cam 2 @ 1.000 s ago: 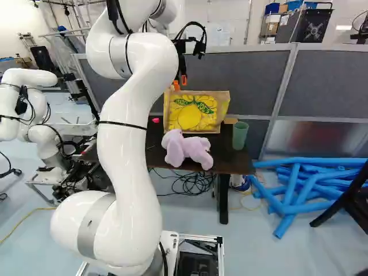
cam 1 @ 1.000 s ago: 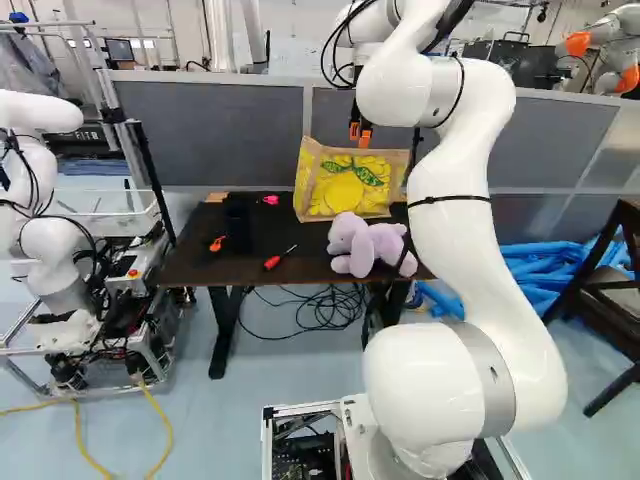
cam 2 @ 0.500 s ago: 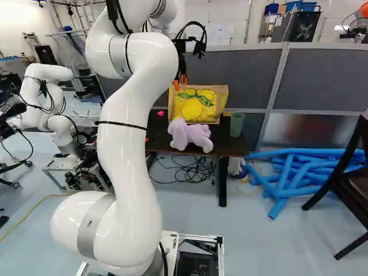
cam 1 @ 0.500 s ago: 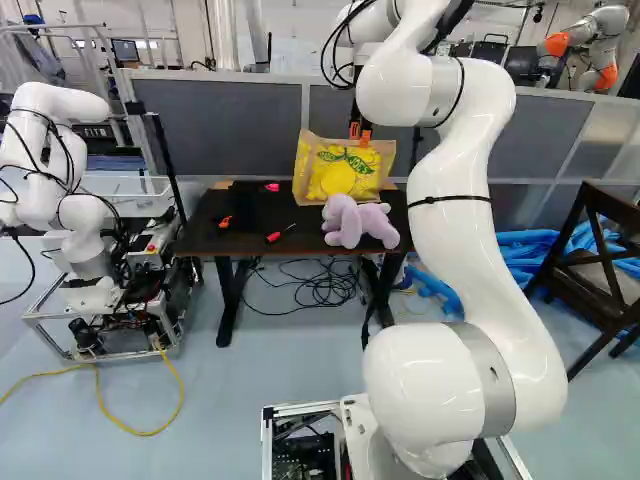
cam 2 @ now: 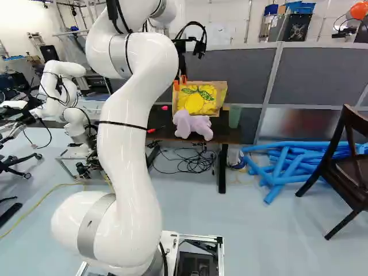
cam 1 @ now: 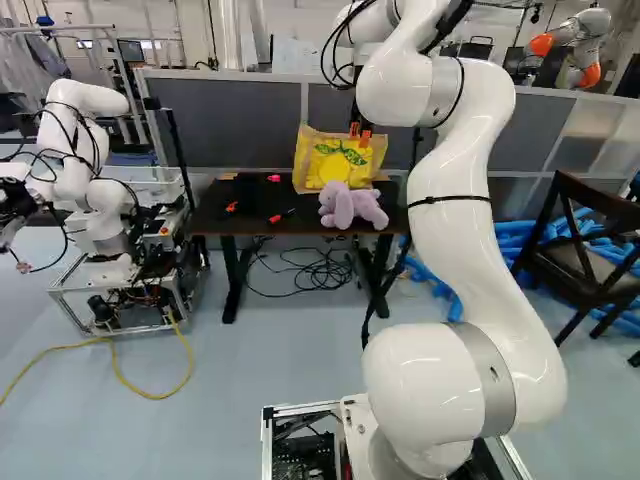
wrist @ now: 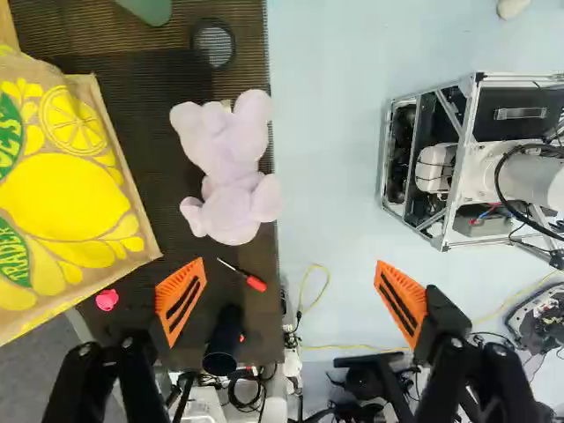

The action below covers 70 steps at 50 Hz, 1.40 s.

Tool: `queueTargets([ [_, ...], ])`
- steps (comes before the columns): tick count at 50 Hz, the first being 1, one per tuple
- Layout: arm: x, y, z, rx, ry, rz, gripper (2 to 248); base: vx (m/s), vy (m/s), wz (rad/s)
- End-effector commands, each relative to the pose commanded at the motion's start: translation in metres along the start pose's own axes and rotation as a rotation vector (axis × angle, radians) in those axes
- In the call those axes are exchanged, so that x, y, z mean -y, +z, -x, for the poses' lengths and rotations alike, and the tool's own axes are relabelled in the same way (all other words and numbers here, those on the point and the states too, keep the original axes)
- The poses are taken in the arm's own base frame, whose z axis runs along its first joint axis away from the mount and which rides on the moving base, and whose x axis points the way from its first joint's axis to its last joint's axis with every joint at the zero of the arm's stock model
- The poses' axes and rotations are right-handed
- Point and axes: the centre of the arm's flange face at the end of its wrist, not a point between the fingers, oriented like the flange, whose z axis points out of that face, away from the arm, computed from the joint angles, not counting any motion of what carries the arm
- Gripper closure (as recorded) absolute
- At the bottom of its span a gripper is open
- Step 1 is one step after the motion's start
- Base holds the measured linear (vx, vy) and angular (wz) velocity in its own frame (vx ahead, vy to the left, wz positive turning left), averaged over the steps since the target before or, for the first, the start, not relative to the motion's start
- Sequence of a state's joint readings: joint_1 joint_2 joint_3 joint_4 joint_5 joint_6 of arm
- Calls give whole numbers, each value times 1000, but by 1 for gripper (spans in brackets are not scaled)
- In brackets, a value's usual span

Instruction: Pick up the bag on the ground and place it on the table

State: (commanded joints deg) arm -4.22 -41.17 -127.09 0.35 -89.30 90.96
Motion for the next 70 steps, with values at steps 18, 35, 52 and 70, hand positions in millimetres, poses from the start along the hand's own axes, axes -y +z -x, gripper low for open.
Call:
queueTargets([
  [18, 0, 0, 0, 0, 0, 0, 3, -216, 1, 14],
  [35, 0, 0, 0, 0, 0, 0, 3, -97, 1, 10],
  [52, 0, 0, 0, 0, -1, -1, 3, 9, 0, -3],
  [70, 0, 3, 1, 0, -22, -17, 3, 0, 0, 0],
])
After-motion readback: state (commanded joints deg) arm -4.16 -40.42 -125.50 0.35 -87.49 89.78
